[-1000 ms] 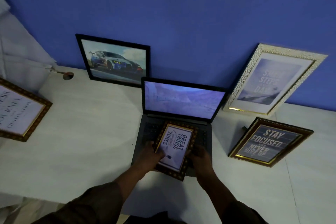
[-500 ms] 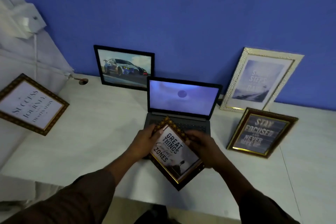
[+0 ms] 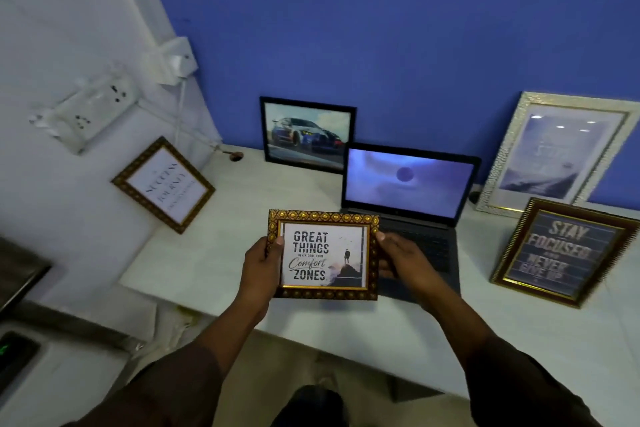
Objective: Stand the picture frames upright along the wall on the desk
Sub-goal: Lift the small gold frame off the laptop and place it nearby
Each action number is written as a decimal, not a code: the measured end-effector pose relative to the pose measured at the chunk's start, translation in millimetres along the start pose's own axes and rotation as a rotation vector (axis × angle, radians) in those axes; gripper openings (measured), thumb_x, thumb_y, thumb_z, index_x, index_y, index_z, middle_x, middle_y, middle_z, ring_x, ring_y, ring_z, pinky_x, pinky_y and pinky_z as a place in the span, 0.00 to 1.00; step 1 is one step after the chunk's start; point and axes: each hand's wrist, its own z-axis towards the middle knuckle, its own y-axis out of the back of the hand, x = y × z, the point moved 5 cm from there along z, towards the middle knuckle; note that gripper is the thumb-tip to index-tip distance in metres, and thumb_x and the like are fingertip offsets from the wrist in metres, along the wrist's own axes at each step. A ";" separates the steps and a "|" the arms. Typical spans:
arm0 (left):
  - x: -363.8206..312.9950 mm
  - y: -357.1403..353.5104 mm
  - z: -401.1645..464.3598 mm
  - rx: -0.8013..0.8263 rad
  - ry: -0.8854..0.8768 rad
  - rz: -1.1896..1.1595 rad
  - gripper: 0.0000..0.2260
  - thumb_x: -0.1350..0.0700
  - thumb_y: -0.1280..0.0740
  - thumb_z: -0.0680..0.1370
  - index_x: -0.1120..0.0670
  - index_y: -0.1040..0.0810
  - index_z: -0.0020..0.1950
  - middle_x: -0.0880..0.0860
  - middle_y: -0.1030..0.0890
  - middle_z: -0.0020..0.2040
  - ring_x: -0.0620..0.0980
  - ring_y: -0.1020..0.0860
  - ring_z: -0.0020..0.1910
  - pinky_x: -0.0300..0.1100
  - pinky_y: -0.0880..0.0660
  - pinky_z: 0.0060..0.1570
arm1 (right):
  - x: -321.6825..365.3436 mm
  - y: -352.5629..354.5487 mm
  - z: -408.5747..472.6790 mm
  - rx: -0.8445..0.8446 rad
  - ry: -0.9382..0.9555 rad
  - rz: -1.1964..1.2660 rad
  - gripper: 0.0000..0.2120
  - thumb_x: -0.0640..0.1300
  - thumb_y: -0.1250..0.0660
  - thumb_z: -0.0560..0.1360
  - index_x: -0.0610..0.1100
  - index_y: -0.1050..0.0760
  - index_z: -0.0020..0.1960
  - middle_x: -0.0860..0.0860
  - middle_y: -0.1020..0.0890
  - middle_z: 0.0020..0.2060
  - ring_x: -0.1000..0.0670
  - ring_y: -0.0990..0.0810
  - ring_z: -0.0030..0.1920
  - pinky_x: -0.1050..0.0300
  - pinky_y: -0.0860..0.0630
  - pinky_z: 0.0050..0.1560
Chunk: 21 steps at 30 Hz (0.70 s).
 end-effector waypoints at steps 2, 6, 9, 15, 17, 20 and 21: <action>-0.6 13.6 1.4 -0.003 0.013 -0.027 0.13 0.49 0.39 0.84 0.54 0.18 0.56 0.51 0.12 0.47 0.50 0.12 0.44 0.43 0.16 0.40 | 4.8 -24.9 3.0 -0.033 -0.013 0.071 0.18 0.55 0.41 0.83 0.42 0.20 0.58 0.43 0.13 0.51 0.44 0.13 0.51 0.44 0.18 0.56; -0.3 35.7 12.3 0.059 0.075 -0.186 0.18 0.48 0.44 0.86 0.55 0.17 0.60 0.56 0.12 0.52 0.57 0.13 0.49 0.56 0.17 0.54 | 9.3 -63.5 17.9 -0.142 -0.079 0.261 0.19 0.54 0.40 0.83 0.41 0.19 0.57 0.41 0.12 0.49 0.37 0.12 0.50 0.34 0.19 0.55; 12.2 55.1 35.8 0.126 0.298 -0.358 0.26 0.39 0.47 0.84 0.53 0.16 0.61 0.58 0.13 0.54 0.60 0.14 0.52 0.62 0.21 0.59 | 14.4 -88.1 38.1 -0.197 -0.121 0.266 0.20 0.56 0.40 0.83 0.41 0.19 0.57 0.41 0.12 0.48 0.37 0.12 0.48 0.30 0.19 0.53; 17.5 86.9 99.1 0.496 0.441 -0.608 0.32 0.34 0.52 0.83 0.53 0.25 0.74 0.60 0.22 0.70 0.64 0.24 0.69 0.68 0.37 0.73 | 41.8 -149.7 86.8 -0.218 -0.058 0.103 0.19 0.53 0.42 0.84 0.40 0.20 0.55 0.44 0.11 0.44 0.41 0.11 0.44 0.39 0.16 0.51; 15.7 109.9 125.5 0.551 0.430 -0.615 0.33 0.33 0.53 0.82 0.53 0.27 0.75 0.60 0.24 0.73 0.64 0.26 0.72 0.68 0.39 0.74 | 48.6 -173.5 109.5 -0.206 -0.055 0.056 0.18 0.53 0.43 0.84 0.40 0.21 0.55 0.43 0.11 0.45 0.42 0.11 0.43 0.42 0.16 0.49; 15.9 136.3 159.4 0.618 0.476 -0.664 0.36 0.31 0.51 0.81 0.54 0.28 0.76 0.61 0.27 0.74 0.64 0.29 0.74 0.67 0.41 0.76 | 52.9 -201.8 132.0 -0.190 -0.049 0.002 0.18 0.55 0.43 0.84 0.44 0.21 0.55 0.44 0.12 0.47 0.43 0.11 0.44 0.42 0.16 0.51; 16.8 141.7 168.3 0.635 0.489 -0.675 0.36 0.30 0.50 0.80 0.54 0.28 0.76 0.61 0.27 0.74 0.64 0.30 0.74 0.67 0.42 0.76 | 53.9 -210.0 136.7 -0.184 -0.042 0.000 0.18 0.56 0.43 0.84 0.45 0.21 0.55 0.44 0.12 0.47 0.42 0.11 0.45 0.41 0.16 0.52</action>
